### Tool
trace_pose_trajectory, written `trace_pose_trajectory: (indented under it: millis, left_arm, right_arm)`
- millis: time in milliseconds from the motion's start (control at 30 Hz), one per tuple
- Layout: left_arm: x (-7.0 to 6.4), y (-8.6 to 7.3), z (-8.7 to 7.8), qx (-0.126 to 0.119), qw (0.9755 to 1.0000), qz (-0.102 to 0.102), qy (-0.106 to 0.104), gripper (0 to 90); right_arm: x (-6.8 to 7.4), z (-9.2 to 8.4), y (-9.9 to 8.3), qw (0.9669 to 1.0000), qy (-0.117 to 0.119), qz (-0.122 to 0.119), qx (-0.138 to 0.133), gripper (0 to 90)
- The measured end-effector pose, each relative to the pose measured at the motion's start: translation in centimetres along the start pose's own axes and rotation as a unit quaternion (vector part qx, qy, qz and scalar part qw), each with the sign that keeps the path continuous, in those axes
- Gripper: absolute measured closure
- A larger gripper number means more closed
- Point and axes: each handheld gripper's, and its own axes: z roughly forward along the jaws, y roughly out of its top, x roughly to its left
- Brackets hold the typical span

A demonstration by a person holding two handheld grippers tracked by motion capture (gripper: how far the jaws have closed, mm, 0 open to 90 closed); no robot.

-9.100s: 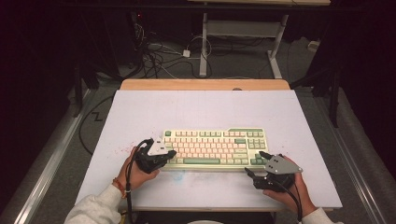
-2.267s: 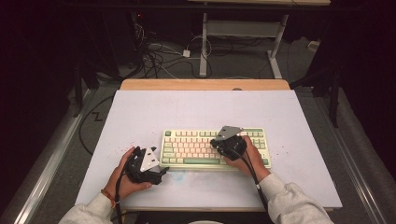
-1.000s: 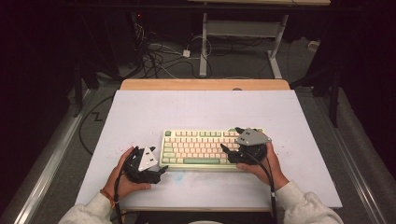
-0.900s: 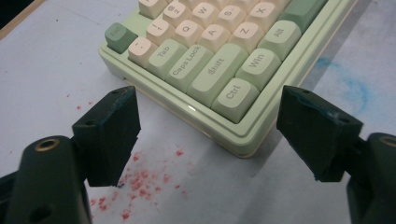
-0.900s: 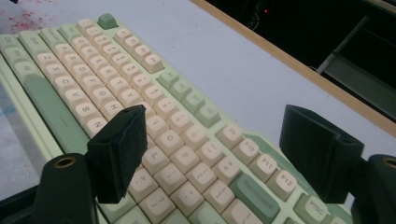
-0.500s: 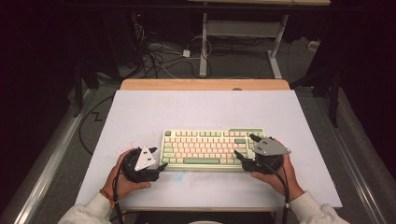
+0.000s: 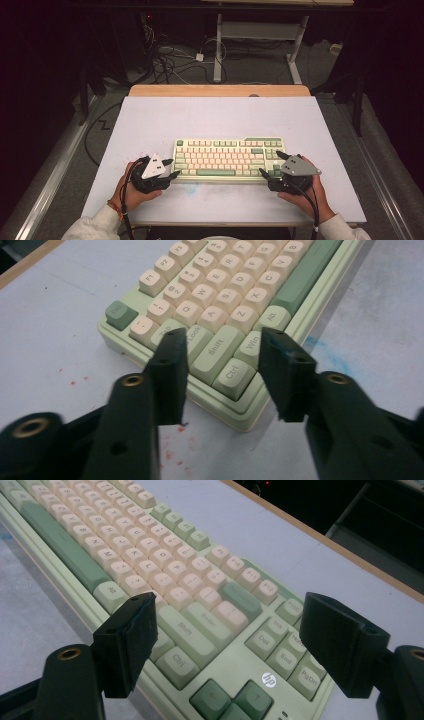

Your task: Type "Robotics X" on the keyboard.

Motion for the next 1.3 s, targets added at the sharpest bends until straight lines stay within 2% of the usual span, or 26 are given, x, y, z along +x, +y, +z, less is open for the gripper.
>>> trace_pose_trajectory:
  millis: [33,233,367,733,1000,1300]
  left_arm:
    - [0.0,0.1,0.0,0.001,1.0000,0.001,-0.003,57.2]
    - [0.4,0.9,0.3,0.006,0.9997,0.003,-0.025,79.0]
    - [0.5,1.6,0.6,0.008,0.9993,0.006,-0.037,87.6]
    - [0.4,3.5,2.0,0.020,0.9980,0.007,-0.059,87.9]
    - [0.2,4.9,3.4,0.023,0.9967,0.015,-0.076,87.9]
    - [-0.5,6.4,5.4,0.033,0.9945,0.033,-0.094,87.9]
  right_arm:
    - [0.0,-0.1,-0.1,1.0000,-0.001,0.000,0.000,23.8]
    - [0.0,-0.3,-0.6,0.9999,0.002,0.006,0.009,23.9]
    - [0.2,-0.4,-0.9,0.9999,0.005,0.002,0.014,23.9]
    - [0.4,-0.5,-1.4,0.9997,0.008,0.003,0.025,24.1]
    - [0.9,0.0,-1.4,0.9993,0.017,-0.010,0.032,24.1]
    - [1.1,0.0,-1.9,0.9987,0.023,-0.017,0.042,24.1]
